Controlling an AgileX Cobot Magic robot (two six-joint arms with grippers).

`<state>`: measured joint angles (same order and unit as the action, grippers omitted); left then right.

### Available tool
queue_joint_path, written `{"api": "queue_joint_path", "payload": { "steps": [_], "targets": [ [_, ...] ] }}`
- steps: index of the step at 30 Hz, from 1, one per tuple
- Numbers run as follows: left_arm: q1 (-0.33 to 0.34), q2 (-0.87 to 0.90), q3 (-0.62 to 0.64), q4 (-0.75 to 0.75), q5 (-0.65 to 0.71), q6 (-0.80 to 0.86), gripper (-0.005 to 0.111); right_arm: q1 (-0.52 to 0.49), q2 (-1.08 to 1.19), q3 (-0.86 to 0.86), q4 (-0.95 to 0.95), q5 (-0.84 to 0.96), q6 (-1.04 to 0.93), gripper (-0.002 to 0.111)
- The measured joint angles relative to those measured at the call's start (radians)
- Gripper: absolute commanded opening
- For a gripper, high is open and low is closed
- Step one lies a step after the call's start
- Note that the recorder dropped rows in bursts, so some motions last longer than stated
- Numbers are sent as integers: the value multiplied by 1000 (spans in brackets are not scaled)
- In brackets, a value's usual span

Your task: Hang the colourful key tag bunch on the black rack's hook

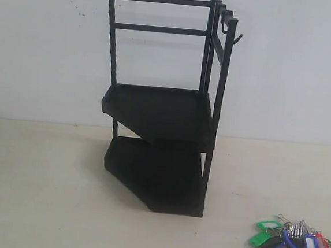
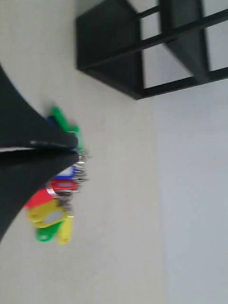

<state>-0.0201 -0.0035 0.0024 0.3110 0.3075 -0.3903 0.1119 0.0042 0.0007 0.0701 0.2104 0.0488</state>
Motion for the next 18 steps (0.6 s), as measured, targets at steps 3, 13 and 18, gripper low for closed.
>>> {"api": "queue_joint_path", "payload": {
  "steps": [3, 13, 18],
  "targets": [
    [0, 0, 0, 0, 0, 0, 4, 0, 0, 0, 3, -238, 0, 0],
    [0, 0, 0, 0, 0, 0, 4, 0, -2, 0, 9, -1025, 0, 0],
    [0, 0, 0, 0, 0, 0, 4, 0, -4, -11, 31, -1285, 4, 0]
  ]
}}
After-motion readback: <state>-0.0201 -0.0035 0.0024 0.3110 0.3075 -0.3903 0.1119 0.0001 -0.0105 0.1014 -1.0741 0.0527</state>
